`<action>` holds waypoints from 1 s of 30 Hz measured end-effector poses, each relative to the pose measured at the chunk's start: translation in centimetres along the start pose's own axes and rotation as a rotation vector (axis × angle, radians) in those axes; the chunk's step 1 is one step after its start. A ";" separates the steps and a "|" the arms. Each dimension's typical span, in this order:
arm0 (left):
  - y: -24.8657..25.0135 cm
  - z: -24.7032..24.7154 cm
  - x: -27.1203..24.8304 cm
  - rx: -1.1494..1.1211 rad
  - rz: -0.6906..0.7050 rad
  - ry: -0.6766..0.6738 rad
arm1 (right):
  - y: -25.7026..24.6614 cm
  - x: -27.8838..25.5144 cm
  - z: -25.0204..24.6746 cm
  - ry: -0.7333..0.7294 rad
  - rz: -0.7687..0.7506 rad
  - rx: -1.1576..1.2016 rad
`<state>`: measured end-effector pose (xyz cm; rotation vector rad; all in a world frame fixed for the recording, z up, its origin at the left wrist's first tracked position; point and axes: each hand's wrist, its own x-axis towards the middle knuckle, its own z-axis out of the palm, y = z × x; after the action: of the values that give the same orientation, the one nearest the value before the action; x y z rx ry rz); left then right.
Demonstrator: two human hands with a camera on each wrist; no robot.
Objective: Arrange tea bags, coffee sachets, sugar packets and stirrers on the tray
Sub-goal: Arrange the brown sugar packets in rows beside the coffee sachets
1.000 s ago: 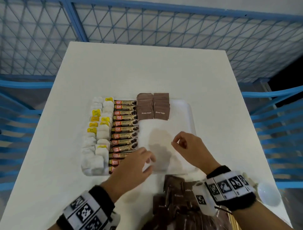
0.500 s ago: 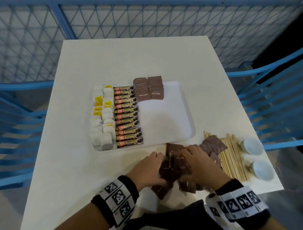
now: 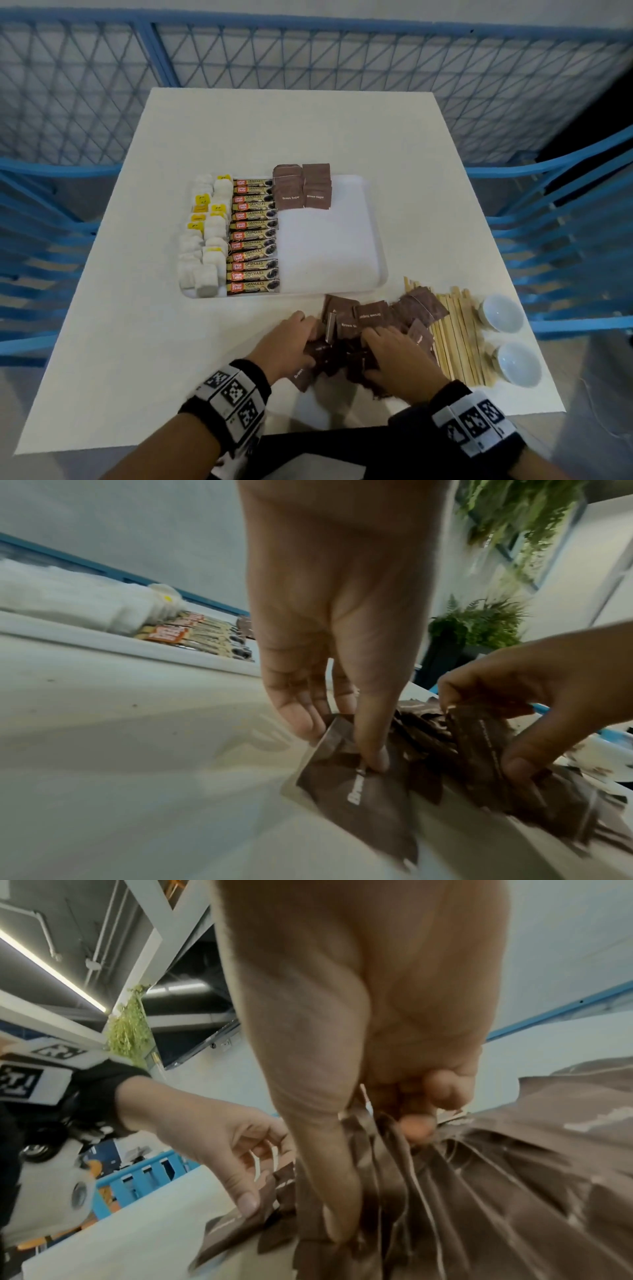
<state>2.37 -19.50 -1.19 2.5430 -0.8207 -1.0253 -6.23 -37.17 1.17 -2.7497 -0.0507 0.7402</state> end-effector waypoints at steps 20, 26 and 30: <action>3.1 -3.9 -3.9 -1.258 -0.006 0.136 | -1.2 1.2 -6.0 0.073 -0.180 1.026; 3.8 -4.2 -4.6 -1.513 -0.031 0.013 | -2.2 2.1 -6.2 0.175 -0.229 0.811; 3.8 -3.5 -4.1 -1.339 -0.065 0.101 | -2.3 2.2 -5.9 0.217 -0.269 0.648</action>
<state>0.94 -19.91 5.26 1.4206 0.0703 -0.9445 -1.32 -36.34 5.62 -2.1279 -0.1102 0.3060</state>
